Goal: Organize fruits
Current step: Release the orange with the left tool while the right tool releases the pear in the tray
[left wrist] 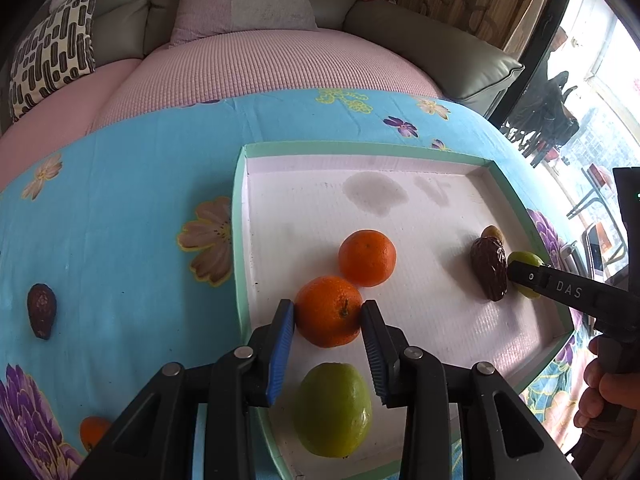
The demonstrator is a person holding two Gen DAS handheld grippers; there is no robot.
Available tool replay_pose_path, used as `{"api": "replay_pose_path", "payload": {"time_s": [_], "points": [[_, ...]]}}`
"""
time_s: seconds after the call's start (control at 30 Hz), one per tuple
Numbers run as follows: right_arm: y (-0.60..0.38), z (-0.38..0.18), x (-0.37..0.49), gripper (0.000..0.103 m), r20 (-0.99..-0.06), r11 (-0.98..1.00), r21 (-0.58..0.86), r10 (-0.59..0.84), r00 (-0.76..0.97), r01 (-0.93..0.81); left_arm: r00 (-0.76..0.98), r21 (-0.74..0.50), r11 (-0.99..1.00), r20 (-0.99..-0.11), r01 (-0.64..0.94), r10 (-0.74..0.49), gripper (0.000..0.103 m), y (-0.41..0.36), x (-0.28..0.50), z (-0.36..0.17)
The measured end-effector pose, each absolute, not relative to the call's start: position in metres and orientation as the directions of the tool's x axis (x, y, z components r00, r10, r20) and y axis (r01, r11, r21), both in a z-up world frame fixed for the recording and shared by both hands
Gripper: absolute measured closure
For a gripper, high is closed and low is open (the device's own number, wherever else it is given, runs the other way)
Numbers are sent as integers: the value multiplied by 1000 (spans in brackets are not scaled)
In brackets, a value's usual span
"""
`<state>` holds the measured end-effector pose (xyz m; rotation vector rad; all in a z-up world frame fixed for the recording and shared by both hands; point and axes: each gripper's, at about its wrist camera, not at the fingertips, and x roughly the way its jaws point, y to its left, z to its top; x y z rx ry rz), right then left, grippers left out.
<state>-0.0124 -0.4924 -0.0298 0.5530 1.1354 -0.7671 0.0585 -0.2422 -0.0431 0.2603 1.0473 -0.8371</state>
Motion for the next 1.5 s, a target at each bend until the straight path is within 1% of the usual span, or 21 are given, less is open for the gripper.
{"api": "replay_pose_path", "payload": {"time_s": [0.27,0.33,0.37,0.43,0.5,0.57,0.63,0.7,0.77,0.83,0.87,0.9,0.93,0.97,1.03,1.1,1.27,1.5], "points": [[-494,-33,-10,57,-945,632,-3,-255,205,775,232,-184,676,-849,713,-475,64,-242,59,-42],[-494,-34,-10,51,-946,630,-5,-256,201,776,232,-179,677,-851,714,-471,64,-242,58,-41],[-494,-34,-10,51,-946,631,-8,-257,200,775,235,-176,678,-852,714,-469,63,-242,58,-41],[-494,-34,-9,50,-945,633,-12,-261,199,774,241,-174,682,-850,711,-468,58,-241,58,-39],[-493,-34,-8,49,-944,637,-16,-263,198,771,251,-174,690,-847,703,-468,48,-239,59,-37],[-492,-34,-8,46,-944,637,-18,-266,197,771,256,-180,696,-842,695,-475,46,-237,60,-33],[-492,-33,-8,40,-942,636,-22,-271,196,771,267,-182,704,-837,687,-477,42,-235,61,-30],[-490,-33,-7,39,-941,639,-25,-274,198,769,281,-178,718,-836,673,-471,33,-234,63,-28],[-490,-33,-7,39,-941,644,-29,-275,196,765,299,-169,731,-834,662,-463,31,-231,64,-25],[-489,-34,-6,37,-942,649,-33,-274,194,760,320,-156,747,-833,647,-451,25,-229,67,-24],[-489,-34,-5,36,-942,651,-35,-275,193,758,333,-145,758,-835,636,-439,19,-227,68,-23],[-488,-34,-5,30,-942,653,-39,-277,191,756,347,-132,771,-837,623,-424,13,-225,70,-23],[-488,-34,-4,22,-941,655,-41,-279,191,755,359,-122,781,-837,612,-412,12,-223,72,-23],[-488,-34,-4,19,-941,658,-42,-279,193,752,369,-113,792,-839,600,-399,10,-221,74,-24],[-487,-34,-4,17,-940,664,-41,-279,196,747,390,-90,816,-845,570,-366,7,-217,78,-25],[-486,-34,-3,16,-939,667,-47,-284,196,743,415,-66,839,-846,540,-334,0,-211,82,-27],[-484,-32,-3,16,-932,670,-51,-298,205,741,464,12,887,-855,461,-230,0,-199,91,-32],[-479,-21,-3,16,-912,666,-55,-338,234,744,467,3,913,-860,408,-206,0,-179,102,-32]]}}
